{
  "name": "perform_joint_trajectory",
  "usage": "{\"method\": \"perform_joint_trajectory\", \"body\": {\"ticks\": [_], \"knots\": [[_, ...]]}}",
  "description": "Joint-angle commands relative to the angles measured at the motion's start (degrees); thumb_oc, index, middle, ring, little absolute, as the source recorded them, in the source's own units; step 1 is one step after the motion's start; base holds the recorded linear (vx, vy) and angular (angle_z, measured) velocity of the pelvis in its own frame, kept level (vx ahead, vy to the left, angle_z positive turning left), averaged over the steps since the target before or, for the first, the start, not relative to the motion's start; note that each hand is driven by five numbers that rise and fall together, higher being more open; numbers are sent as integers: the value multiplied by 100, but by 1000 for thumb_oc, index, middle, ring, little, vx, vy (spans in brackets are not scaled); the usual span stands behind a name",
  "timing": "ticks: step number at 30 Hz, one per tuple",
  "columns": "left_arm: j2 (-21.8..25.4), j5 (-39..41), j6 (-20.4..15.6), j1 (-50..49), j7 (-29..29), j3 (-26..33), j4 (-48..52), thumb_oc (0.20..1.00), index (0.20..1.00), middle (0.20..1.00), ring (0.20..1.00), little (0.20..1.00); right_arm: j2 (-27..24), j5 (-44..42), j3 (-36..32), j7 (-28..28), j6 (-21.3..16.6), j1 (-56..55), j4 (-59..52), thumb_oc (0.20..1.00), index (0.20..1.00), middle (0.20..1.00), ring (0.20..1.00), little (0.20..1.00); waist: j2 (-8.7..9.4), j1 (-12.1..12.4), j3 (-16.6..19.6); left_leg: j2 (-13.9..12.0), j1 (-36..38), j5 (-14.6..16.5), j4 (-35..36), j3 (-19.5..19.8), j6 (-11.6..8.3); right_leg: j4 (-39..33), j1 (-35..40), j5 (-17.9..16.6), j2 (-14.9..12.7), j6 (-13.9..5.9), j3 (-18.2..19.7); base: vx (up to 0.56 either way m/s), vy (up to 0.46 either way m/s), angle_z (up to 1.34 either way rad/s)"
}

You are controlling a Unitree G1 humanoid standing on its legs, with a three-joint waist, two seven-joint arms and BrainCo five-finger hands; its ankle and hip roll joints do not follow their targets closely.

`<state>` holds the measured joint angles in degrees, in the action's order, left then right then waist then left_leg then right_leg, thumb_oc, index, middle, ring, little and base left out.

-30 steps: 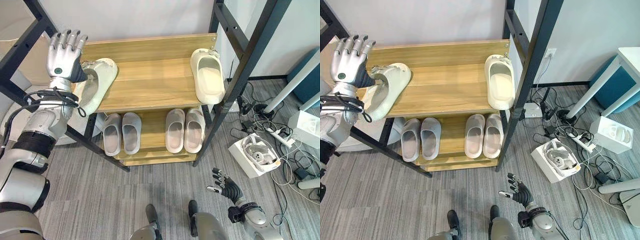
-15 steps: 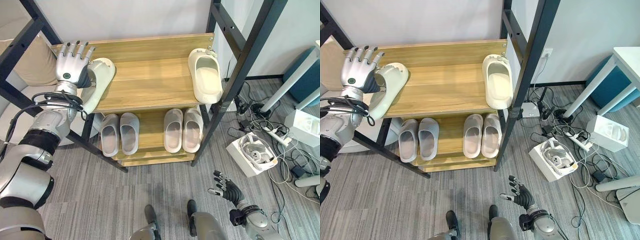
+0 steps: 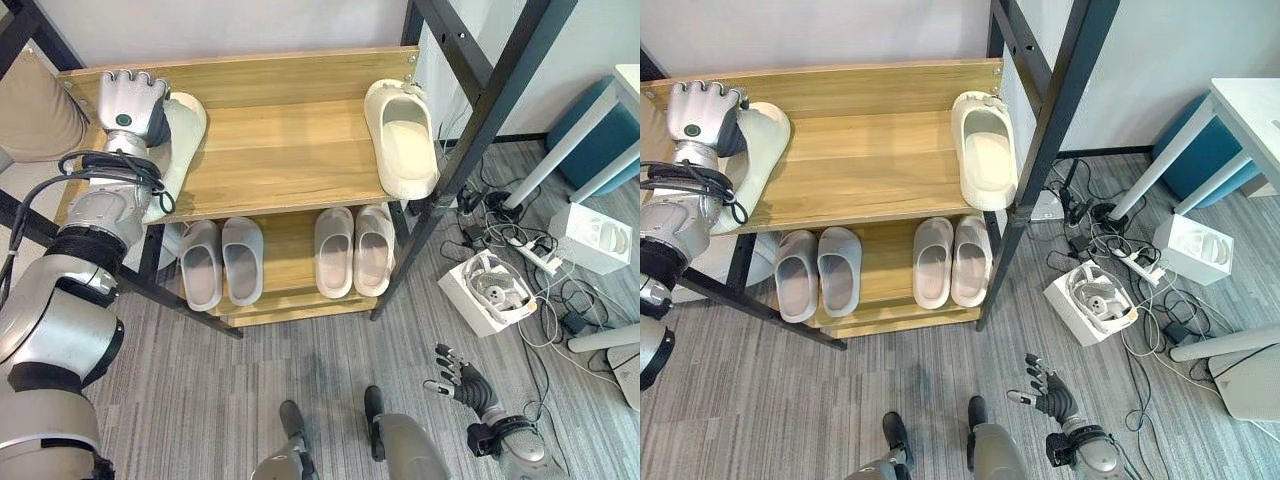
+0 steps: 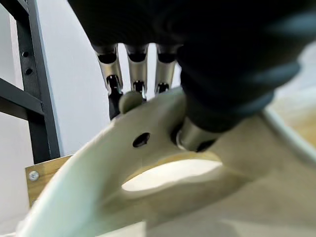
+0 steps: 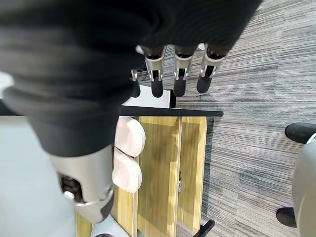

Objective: Arrange the slippers neatly on the shoe rack.

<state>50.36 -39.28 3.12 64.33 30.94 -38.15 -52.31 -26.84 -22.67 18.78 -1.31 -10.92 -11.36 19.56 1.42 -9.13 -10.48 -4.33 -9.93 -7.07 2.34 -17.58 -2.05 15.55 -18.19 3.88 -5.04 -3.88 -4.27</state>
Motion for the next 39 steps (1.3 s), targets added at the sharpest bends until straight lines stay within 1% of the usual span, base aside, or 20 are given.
{"method": "perform_joint_trajectory", "body": {"ticks": [1,4,5,7,9,11,12,21,25,28,29,30,33,35,36,37,39], "knots": [[-105,41,-101,305,6,180,274,200,200,200,200,200,121,-235,-111,7,-295,161,-396,1000,1000,1000,1000,1000,256,-31,-123,2,341,1128,-663,205,-76,-1308,805,-558,-615,-895,22,-15,-35,2],[-190,-38,-137,296,-50,205,617,200,200,200,200,200,154,-244,-114,-2,-265,172,-395,1000,1000,1000,1000,1000,234,-22,-124,3,364,1121,-625,230,-84,-1295,816,-534,-614,-889,-5,-9,-40,4],[-328,-154,-156,325,-142,171,904,200,200,200,200,200,152,-234,-127,-2,-241,170,-409,1000,1000,1000,1000,1000,208,-29,-136,18,386,1111,-604,245,-84,-1287,834,-525,-610,-876,-2,-8,-60,5],[-456,-265,-141,409,-192,81,986,200,200,200,200,200,130,-249,-134,-4,-220,169,-445,1000,1000,1000,1000,1000,187,-49,-143,20,408,1109,-587,238,-86,-1270,837,-514,-610,-876,-3,-8,-51,4],[-688,-255,-139,562,-230,-14,857,200,200,200,200,200,118,-246,-130,4,-204,194,-468,1000,1000,1000,1000,1000,167,-75,-159,22,439,1100,-571,218,-92,-1260,836,-505,-603,-873,23,-5,-46,-3],[-982,-230,-111,811,-259,-206,579,200,200,200,200,200,82,-258,-89,11,-198,241,-521,1000,1000,1000,1000,1000,120,-154,-154,13,491,1079,-528,180,-101,-1246,816,-495,-586,-870,70,10,-59,-3],[-1051,-203,-108,888,-257,-246,487,200,200,200,200,200,60,-262,-87,25,-207,250,-548,1000,1000,1000,1000,1000,103,-173,-154,9,511,1072,-509,166,-102,-1242,809,-491,-580,-867,93,19,-54,-4],[-1567,31,-97,1365,-295,-528,-264,200,200,200,200,200,-55,-352,-92,74,-210,244,-759,1000,1000,1000,1000,1000,-54,-375,-136,-52,658,977,-389,24,-165,-1181,751,-439,-482,-823,207,20,-47,-13],[-1773,146,-45,1586,-318,-598,-656,200,200,200,200,200,-95,-356,-80,82,-191,240,-766,1000,1000,1000,1000,1000,-88,-430,-121,-98,740,954,-335,-4,-198,-1176,784,-394,-431,-803,212,24,-50,-6],[-1831,288,-18,1661,-325,-556,-786,200,200,200,200,200,-108,-353,-94,97,-202,222,-767,1000,1000,1000,1000,1000,-91,-437,-83,-121,744,914,-317,-13,-212,-1203,782,-409,-406,-788,204,11,-55,-3],[-1872,323,-18,1692,-326,-546,-815,407,407,407,407,407,-105,-341,-94,102,-196,221,-747,1000,1000,1000,1000,1000,-93,-440,-73,-134,756,909,-316,-4,-219,-1207,801,-397,-392,-781,198,11,-34,-4],[-1889,310,-15,1693,-331,-541,-831,1000,1000,1000,1000,1000,-94,-332,-94,98,-190,214,-728,1000,1000,1000,1000,1000,-98,-441,-52,-145,758,901,-304,1,-223,-1213,805,-392,-386,-774,193,15,-47,-2],[-1954,236,-39,1726,-425,-615,-794,1000,1000,1000,1000,1000,-92,-334,-121,91,-176,207,-656,1000,1000,1000,1000,1000,-113,-427,-15,-164,789,888,-282,29,-236,-1220,859,-365,-374,-759,153,18,-46,2],[-1953,221,-37,1756,-448,-580,-590,1000,1000,1000,1000,1000,-66,-342,-139,87,-154,174,-599,1000,1000,1000,1000,1000,-125,-388,7,-168,801,872,-245,76,-244,-1237,908,-343,-376,-747,98,6,-19,2],[-1936,203,-25,1770,-436,-540,-418,1000,1000,1000,1000,1000,-47,-340,-139,90,-142,166,-570,1000,1000,1000,1000,1000,-137,-357,20,-170,806,858,-225,104,-249,-1255,944,-336,-375,-739,54,0,-51,14],[-1867,181,7,1750,-383,-375,109,1000,1000,1000,1000,1000,20,-350,-168,93,-143,153,-529,1000,1000,1000,1000,1000,-141,-272,49,-175,815,839,-197,178,-257,-1282,1014,-316,-363,-723,-52,-1,-53,23],[-1735,180,9,1621,-369,-191,559,1000,1000,1000,1000,1000,64,-370,-180,100,-131,166,-483,1000,1000,1000,1000,1000,-142,-220,77,-181,828,825,-174,242,-268,-1327,1090,-310,-355,-714,-128,-7,-45,37]]}}
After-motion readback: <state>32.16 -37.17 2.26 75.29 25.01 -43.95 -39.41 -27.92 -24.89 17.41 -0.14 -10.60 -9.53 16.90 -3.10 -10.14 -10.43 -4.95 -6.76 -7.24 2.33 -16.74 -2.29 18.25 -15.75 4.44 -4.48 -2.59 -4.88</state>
